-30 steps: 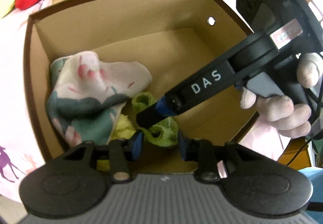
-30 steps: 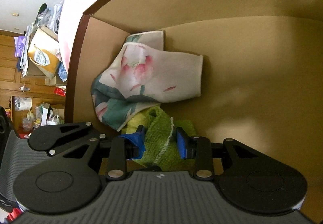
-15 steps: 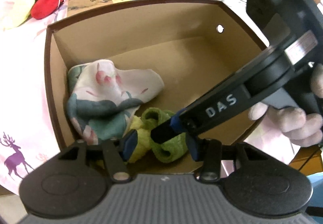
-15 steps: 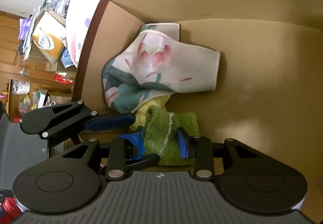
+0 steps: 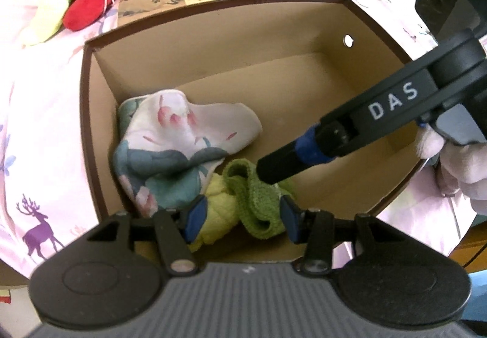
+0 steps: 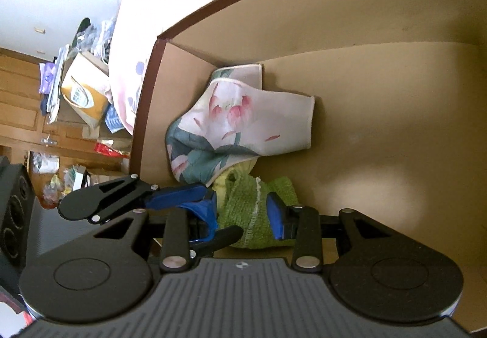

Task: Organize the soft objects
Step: 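Open the right gripper to release the green cloth in the box, then move the right gripper back to the green mushroom plush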

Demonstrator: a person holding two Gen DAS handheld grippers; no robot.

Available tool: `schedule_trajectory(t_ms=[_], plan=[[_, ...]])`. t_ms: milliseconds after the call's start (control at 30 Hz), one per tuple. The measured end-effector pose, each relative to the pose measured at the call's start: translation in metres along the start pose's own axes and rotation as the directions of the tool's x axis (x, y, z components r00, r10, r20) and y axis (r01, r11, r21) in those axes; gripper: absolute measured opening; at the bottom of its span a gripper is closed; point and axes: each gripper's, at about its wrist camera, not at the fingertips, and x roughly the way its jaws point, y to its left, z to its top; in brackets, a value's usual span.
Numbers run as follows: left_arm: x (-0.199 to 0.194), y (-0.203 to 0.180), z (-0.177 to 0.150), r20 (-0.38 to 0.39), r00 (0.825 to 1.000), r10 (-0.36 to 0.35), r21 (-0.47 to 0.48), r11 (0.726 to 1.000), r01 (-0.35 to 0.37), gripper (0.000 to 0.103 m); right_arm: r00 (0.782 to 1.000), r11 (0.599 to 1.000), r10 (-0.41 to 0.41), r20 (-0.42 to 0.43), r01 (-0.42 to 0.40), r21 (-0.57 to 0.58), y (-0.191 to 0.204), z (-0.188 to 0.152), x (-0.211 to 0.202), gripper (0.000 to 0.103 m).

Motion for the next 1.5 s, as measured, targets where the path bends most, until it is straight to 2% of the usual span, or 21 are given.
schedule_trajectory(t_ms=[267, 467, 833, 967, 1233, 1500], plan=[[-0.015, -0.01, 0.0, 0.022, 0.998, 0.055, -0.034, 0.998, -0.055, 0.048, 0.999, 1.0, 0.018, 0.046, -0.019, 0.017, -0.006, -0.005, -0.014, 0.021], [-0.029, -0.024, 0.0, 0.05, 0.991, 0.122, -0.034, 0.992, -0.12, 0.048, 0.996, 0.999, 0.043, 0.075, -0.044, 0.005, -0.008, -0.013, -0.027, 0.021], [-0.052, -0.07, -0.005, 0.105, 0.981, 0.164, -0.062, 0.986, -0.158, 0.049, 0.98, 0.992, 0.13, 0.154, -0.126, -0.031, -0.017, -0.041, -0.062, 0.021], [-0.056, -0.095, -0.004, 0.119, 0.98, 0.157, -0.058, 0.987, -0.151, 0.05, 0.97, 0.986, 0.167, 0.179, -0.161, -0.046, -0.025, -0.057, -0.079, 0.021], [-0.052, -0.155, 0.003, 0.144, 0.984, 0.105, -0.003, 0.994, -0.106, 0.052, 0.956, 0.986, 0.169, 0.239, -0.167, -0.029, -0.06, -0.084, -0.121, 0.021], [-0.025, -0.218, 0.013, 0.119, 0.993, 0.024, 0.072, 0.997, -0.032, 0.052, 0.942, 0.988, 0.128, 0.31, -0.147, 0.041, -0.113, -0.111, -0.165, 0.021]])
